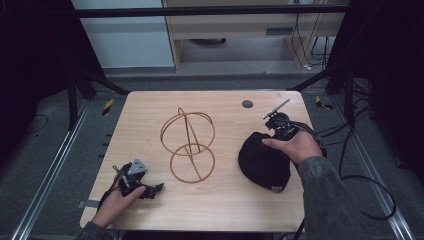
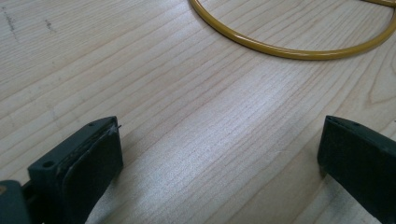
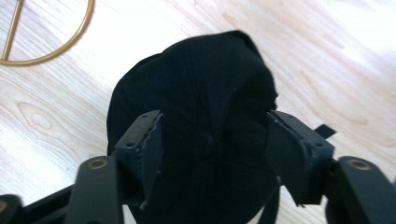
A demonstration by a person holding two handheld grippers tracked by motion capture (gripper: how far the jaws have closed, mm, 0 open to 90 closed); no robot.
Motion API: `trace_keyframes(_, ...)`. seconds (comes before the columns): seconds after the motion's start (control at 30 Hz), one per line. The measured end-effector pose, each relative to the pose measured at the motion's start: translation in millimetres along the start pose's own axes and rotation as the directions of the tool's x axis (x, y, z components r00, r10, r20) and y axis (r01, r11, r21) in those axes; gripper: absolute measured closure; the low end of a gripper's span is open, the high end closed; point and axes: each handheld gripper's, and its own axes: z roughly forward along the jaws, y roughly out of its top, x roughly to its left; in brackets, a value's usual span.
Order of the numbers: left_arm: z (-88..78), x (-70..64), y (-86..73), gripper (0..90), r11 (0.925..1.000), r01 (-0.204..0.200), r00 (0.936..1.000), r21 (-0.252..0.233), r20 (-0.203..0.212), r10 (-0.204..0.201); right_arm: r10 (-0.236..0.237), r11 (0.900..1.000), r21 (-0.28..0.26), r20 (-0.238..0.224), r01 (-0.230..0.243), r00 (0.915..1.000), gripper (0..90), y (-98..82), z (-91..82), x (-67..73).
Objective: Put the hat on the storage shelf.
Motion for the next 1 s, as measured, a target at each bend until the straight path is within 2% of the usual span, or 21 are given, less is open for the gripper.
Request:
trace_keyframes(0.2,0.3,-0.1,0.3,0.0,1.0000,-0.002,1.0000,0.001,0.001,0.002,0.009,1.000,0.022,-0.005,-0.009,0.9999,34.8,-4.1,14.4,-3.0)
trace_keyframes(0.3,0.4,-0.1,0.3,0.0,1.0000,-0.002,1.0000,-0.001,0.001,0.002,0.015,0.999,0.036,-0.014,-0.015,0.9998,37.2,-6.4,21.9,-1.4)
trace_keyframes(0.47,0.6,-0.2,0.5,0.0,1.0000,-0.003,1.0000,-0.001,0.001,0.003,0.010,0.998,0.055,0.001,-0.010,1.0000,48.6,-6.7,30.2,-1.7)
trace_keyframes(0.5,0.6,-0.2,0.5,0.0,1.0000,-0.003,1.0000,-0.001,0.001,0.003,0.008,0.998,0.059,-0.016,-0.007,0.9998,54.4,-6.4,32.1,-2.9)
trace_keyframes(0.6,0.6,-0.2,0.5,0.0,1.0000,-0.003,1.0000,-0.001,0.001,0.003,0.006,0.997,0.075,-0.025,-0.004,0.9997,70.2,-5.5,35.0,-3.2)
trace_keyframes(0.67,0.6,-0.2,0.5,0.0,1.0000,-0.003,1.0000,-0.001,0.001,0.003,0.012,0.998,0.069,-0.022,-0.011,0.9997,76.5,-5.3,34.7,-3.7)
trace_keyframes(0.73,0.6,-0.2,0.5,0.0,1.0000,-0.003,1.0000,-0.001,0.001,0.003,0.008,0.998,0.056,-0.012,-0.008,0.9999,77.4,-5.7,33.6,-4.1)
trace_keyframes(0.8,0.6,-0.2,0.5,0.0,1.0000,-0.003,1.0000,-0.001,0.001,0.003,0.006,0.999,0.039,-0.021,-0.006,0.9998,77.6,-7.1,30.9,-3.9)
trace_keyframes(0.83,0.7,-0.2,0.4,0.0,1.0000,-0.003,1.0000,-0.002,0.001,0.003,0.012,1.000,0.015,-0.019,-0.011,0.9997,77.7,-9.9,26.1,-4.4)
trace_keyframes(0.93,0.7,-0.2,0.4,0.0,1.0000,-0.003,1.0000,-0.002,0.001,0.003,0.028,1.000,-0.007,-0.027,-0.028,0.9993,77.7,-13.5,19.5,-6.2)
trace_keyframes(1.0,0.8,-0.1,0.5,0.0,1.0000,-0.004,1.0000,-0.002,0.002,0.004,0.035,0.998,-0.055,-0.046,-0.038,0.9983,77.7,-18.0,7.1,-8.6)
